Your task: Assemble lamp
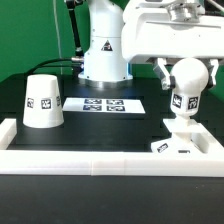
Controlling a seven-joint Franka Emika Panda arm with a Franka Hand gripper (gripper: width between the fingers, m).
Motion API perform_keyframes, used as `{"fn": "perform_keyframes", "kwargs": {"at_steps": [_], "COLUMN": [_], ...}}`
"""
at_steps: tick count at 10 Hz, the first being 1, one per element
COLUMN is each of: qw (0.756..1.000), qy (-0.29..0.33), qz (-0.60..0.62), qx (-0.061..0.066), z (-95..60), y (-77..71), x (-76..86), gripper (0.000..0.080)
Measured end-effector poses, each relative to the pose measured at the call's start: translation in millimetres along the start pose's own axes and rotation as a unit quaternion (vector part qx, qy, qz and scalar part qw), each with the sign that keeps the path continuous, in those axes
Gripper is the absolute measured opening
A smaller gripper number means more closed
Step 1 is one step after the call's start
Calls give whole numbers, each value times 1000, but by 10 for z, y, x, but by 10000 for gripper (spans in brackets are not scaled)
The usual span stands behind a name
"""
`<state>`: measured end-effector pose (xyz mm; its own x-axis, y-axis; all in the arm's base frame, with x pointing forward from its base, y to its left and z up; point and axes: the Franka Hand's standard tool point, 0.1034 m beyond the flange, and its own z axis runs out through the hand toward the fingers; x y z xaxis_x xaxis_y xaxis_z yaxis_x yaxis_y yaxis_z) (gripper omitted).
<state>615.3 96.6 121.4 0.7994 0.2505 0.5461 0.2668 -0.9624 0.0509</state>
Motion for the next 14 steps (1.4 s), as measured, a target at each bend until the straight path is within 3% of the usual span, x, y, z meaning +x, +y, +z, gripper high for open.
{"fn": "perform_keyframes", "kwargs": {"at_steps": [6, 9, 10, 14], "qw": [999, 1000, 1000, 1000], "qy": [38, 25, 25, 22], "qz": [-2, -1, -1, -2], "qx": [-17, -13, -12, -11], "z": [31, 37, 38, -35], "y": [6, 10, 9, -2], "x": [-148, -136, -136, -93], "gripper": [576, 576, 668, 698]}}
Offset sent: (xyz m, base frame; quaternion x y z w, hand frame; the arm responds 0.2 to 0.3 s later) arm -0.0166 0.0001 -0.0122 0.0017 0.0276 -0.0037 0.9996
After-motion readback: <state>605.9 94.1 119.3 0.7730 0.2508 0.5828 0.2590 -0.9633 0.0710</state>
